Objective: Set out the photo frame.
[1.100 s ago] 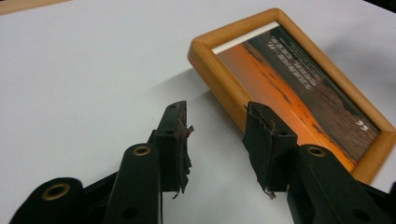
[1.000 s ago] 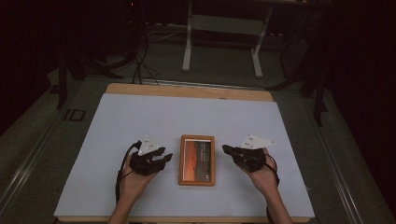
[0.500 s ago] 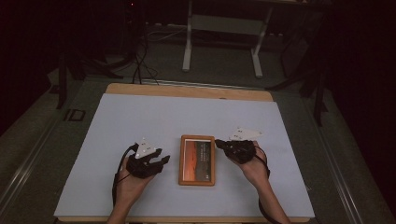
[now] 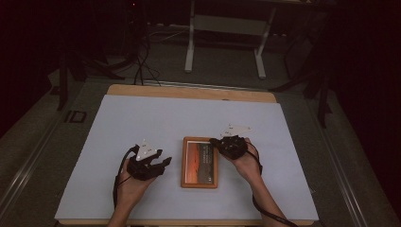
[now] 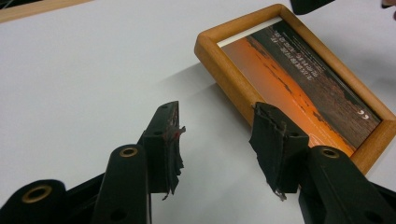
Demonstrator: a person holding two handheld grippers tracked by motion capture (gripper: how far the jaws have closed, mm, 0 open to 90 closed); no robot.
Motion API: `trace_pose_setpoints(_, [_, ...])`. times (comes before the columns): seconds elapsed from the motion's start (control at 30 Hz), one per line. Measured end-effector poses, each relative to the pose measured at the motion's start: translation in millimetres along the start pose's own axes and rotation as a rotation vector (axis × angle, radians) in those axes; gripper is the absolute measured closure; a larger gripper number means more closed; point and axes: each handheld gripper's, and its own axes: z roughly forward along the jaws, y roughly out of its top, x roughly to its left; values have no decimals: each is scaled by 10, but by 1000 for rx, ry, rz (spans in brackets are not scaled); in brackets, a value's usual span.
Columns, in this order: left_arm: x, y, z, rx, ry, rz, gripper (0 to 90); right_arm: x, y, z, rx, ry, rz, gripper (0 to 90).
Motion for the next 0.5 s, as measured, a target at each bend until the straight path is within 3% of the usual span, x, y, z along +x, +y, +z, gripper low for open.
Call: trace_pose_setpoints(0.5, [5,0,1,7,1,0,522,-74,-17,129,28,-16,20,900])
